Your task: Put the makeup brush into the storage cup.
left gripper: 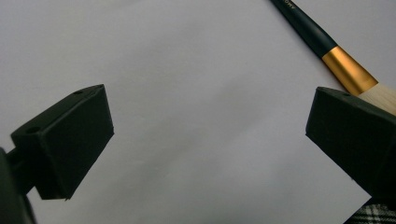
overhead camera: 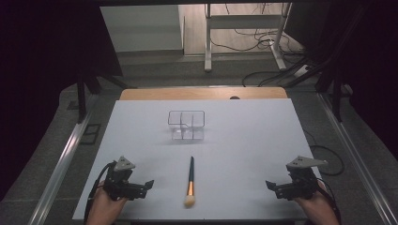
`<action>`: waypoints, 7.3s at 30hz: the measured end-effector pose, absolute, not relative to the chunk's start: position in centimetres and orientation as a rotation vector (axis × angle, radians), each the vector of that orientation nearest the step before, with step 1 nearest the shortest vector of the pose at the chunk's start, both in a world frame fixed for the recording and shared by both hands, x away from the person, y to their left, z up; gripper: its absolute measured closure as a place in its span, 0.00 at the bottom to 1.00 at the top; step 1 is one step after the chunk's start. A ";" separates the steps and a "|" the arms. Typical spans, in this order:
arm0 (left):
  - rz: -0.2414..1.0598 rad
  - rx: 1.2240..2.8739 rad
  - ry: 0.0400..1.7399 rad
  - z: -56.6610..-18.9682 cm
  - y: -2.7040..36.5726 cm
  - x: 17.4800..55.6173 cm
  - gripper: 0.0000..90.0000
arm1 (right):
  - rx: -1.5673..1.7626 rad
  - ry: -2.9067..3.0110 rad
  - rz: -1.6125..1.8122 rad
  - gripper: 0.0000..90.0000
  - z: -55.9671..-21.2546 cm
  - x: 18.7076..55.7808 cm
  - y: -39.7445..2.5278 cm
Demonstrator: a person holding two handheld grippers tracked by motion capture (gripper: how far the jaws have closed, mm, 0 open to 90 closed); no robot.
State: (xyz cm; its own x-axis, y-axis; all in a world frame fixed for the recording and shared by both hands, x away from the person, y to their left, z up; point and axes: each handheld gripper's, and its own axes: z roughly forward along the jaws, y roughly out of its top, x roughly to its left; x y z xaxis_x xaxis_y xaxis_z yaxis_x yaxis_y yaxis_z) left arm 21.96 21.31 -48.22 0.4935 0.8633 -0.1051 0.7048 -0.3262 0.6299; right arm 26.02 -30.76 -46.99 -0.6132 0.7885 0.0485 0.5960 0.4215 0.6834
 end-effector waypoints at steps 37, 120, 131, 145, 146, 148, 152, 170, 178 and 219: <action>0.250 2.312 1.175 -47.5 16.9 25.5 0.00 | 1.198 2.410 0.978 0.00 -47.1 26.1 -30.6; 0.130 2.553 1.061 -48.9 6.4 29.1 0.02 | 1.197 2.428 0.963 0.00 -47.2 26.0 -30.4; 0.113 2.607 1.072 -50.7 5.7 28.9 0.04 | 1.188 2.436 0.958 0.00 -47.2 26.0 -30.3; 0.064 2.651 1.028 -51.1 5.6 28.5 0.24 | 1.187 2.441 0.955 0.00 -47.2 26.0 -30.3; 0.062 2.658 1.018 -50.9 5.7 28.4 0.33 | 1.181 2.442 0.954 0.00 -47.2 26.0 -30.3; 0.049 2.701 0.984 -50.4 5.9 28.4 0.61 | 1.181 2.443 0.953 0.00 -47.3 26.0 -30.2; 0.030 2.713 0.954 -50.4 6.2 28.4 0.81 | 1.183 2.443 0.953 0.00 -47.3 26.0 -30.2; 0.024 2.668 0.916 -50.3 6.9 28.4 0.81 | 1.182 2.445 0.952 0.00 -47.3 26.0 -30.2; 0.020 2.636 0.908 -49.8 7.1 28.4 0.81 | 1.181 2.447 0.952 0.00 -47.3 26.0 -30.2; 0.083 2.472 0.782 -46.1 7.0 25.9 0.81 | 1.179 2.447 0.956 0.00 -47.3 26.0 -30.2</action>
